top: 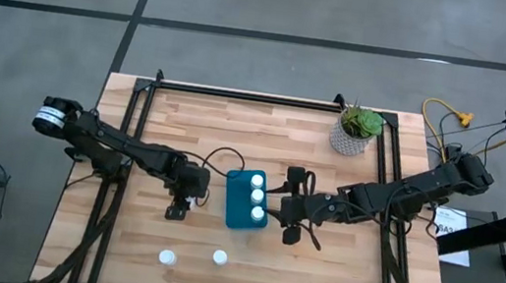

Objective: Pick and place pill bottles into a basket
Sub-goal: Put the white pill bottle into the blue bin

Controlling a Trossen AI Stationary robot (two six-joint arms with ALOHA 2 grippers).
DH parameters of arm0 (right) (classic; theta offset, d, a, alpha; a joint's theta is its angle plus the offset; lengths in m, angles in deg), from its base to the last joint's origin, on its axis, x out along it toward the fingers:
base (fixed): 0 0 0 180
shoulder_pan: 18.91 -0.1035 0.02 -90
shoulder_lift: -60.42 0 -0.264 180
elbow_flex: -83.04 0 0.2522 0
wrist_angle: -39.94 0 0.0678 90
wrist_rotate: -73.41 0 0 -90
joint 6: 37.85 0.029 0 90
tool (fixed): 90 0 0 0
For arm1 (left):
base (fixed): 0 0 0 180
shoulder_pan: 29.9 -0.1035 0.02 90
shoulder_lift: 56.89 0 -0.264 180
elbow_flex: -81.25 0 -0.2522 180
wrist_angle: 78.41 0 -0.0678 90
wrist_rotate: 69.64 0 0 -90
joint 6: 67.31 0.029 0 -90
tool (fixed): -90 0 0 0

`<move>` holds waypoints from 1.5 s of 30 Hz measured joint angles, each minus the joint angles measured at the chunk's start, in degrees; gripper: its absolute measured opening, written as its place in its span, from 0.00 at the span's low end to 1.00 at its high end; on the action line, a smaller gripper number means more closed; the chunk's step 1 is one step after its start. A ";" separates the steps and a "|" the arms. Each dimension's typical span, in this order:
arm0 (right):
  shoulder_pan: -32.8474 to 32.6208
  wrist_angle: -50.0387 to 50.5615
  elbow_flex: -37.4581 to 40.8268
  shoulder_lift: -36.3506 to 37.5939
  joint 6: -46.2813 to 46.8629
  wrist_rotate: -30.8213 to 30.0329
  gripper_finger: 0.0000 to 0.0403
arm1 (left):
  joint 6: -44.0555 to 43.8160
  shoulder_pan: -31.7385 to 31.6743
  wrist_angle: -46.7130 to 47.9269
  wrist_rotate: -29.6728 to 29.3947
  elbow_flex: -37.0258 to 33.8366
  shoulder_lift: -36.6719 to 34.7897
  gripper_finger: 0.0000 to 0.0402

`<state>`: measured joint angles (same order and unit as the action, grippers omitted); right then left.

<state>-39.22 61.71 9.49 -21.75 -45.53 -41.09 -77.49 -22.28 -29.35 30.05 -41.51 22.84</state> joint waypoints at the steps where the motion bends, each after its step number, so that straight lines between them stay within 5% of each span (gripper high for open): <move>1: 0.00 0.00 0.00 0.01 0.00 -0.02 0.51 | 0.01 0.00 -0.02 0.00 0.00 0.00 0.46; 15: -0.03 0.00 0.00 0.02 -0.06 -0.06 0.51 | -0.08 0.00 0.48 -3.35 0.53 -0.17 0.41; 26: -0.02 0.00 0.00 0.02 -0.43 -0.26 0.51 | 0.29 0.01 6.06 -6.22 8.93 -2.77 0.41; 45: -0.15 4.64 0.02 4.05 5.41 -11.34 0.51 | 5.14 -1.49 11.06 -9.17 20.58 -2.69 0.41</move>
<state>-39.38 66.35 9.51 -17.70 -40.12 -52.43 -72.35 -23.78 -18.29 20.88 -20.93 20.15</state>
